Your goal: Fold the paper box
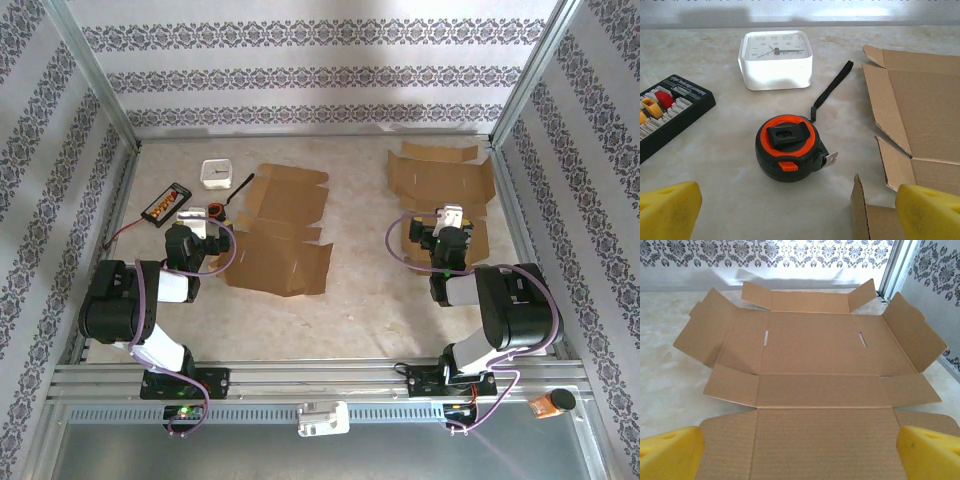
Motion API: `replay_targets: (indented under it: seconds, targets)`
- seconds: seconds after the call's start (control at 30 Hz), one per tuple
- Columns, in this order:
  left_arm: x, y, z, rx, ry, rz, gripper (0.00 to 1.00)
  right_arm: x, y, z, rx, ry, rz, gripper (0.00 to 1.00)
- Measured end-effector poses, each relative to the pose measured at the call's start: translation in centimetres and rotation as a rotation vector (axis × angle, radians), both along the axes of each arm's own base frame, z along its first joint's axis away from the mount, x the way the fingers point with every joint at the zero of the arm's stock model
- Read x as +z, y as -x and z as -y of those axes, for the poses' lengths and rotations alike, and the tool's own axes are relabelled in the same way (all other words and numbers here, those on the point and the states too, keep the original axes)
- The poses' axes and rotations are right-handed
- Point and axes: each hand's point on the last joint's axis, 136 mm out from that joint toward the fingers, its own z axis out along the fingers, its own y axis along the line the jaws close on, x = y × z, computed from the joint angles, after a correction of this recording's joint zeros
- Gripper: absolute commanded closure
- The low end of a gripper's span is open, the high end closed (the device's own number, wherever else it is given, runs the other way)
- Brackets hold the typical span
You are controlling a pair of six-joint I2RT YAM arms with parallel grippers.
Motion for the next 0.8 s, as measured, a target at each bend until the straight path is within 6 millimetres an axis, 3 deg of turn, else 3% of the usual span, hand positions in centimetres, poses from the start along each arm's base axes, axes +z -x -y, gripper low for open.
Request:
replay_targets:
  seconds: [0.4,0.53,0.67,0.8]
  targets:
    - [0.0,0.1,-1.5,0.089,-0.012,0.002,0.01,-0.1,0.0,-0.4,0.021,-0.006,-0.005,0.02]
    - [0.4,1.0,-1.3,0.114,-0.032,0.016,0.01,-0.1,0.0,-0.7,0.038,-0.010,-0.010,0.02]
    - [4.6,2.5,-0.9,0.176,-0.073,0.106,0.01,2.2,0.7,-0.8,0.041,-0.007,0.007,0.02]
    - [11.6,3.4,-0.4,0.236,0.042,0.180,0.02,8.3,1.8,-2.3,0.065,-0.062,0.127,0.02]
